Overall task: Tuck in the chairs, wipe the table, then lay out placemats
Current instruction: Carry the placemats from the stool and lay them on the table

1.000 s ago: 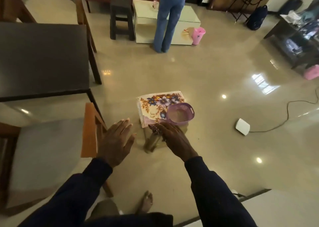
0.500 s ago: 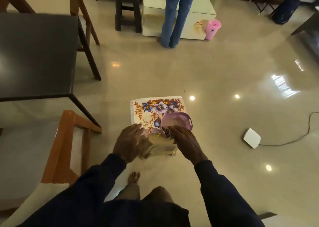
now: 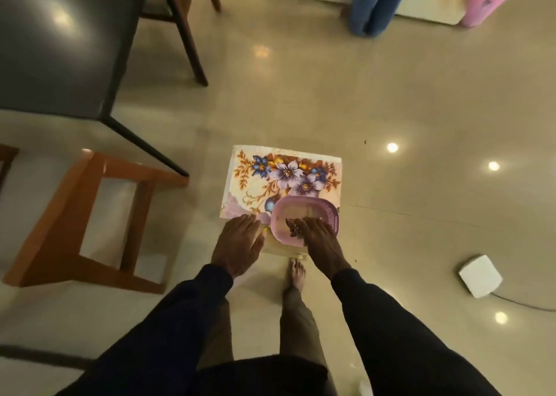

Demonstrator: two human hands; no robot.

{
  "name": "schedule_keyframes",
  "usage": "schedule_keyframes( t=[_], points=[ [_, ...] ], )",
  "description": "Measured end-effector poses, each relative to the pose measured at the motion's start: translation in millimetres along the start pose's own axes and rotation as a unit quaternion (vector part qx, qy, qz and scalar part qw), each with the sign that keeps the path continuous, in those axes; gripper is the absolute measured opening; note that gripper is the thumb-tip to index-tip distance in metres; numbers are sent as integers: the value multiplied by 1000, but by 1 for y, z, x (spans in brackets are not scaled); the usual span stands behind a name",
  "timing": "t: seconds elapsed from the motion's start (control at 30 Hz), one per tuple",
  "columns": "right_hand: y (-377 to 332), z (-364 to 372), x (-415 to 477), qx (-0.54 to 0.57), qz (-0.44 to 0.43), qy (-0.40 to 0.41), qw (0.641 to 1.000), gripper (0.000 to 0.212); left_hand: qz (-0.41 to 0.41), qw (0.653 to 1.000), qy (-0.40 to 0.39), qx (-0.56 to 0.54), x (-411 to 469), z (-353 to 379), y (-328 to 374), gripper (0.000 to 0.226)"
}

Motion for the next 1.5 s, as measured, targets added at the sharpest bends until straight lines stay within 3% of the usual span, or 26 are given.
schedule_keyframes(
  t=[0.27,0.53,0.77,1.07,1.23,1.33,1.5],
  points=[
    [59,56,50,-9,5,-84,996,53,-83,996,6,23,-5,36,24,44],
    [54,37,28,39,-6,-43,998,75,-123,991,-4,49,-31,15,34,37],
    [35,-28,-43,54,-24,26,998,59,-136,990,36,21,-56,-23,54,47],
    [-37,-152,-91,-62,-194,98,974,67,-102,991,83,0,-67,-67,99,43],
    [-43,-192,-88,-79,-233,108,963,66,-157,985,71,-20,-64,-84,101,66],
    [-43,-213,-80,-76,-258,127,955,53,-176,980,93,-9,-59,-100,108,65],
    [-29,-234,-53,-83,-325,118,935,58,-216,968,125,10,-36,-100,126,62]
  ],
)
Point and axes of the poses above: each hand's wrist, its own x-axis towards the middle knuckle, its own z-axis out of the palm, y = z × x, the point moved 9 cm from there along x, towards the middle knuckle, and after that the axes turned 6 degrees about z, right-handed, at the moved point
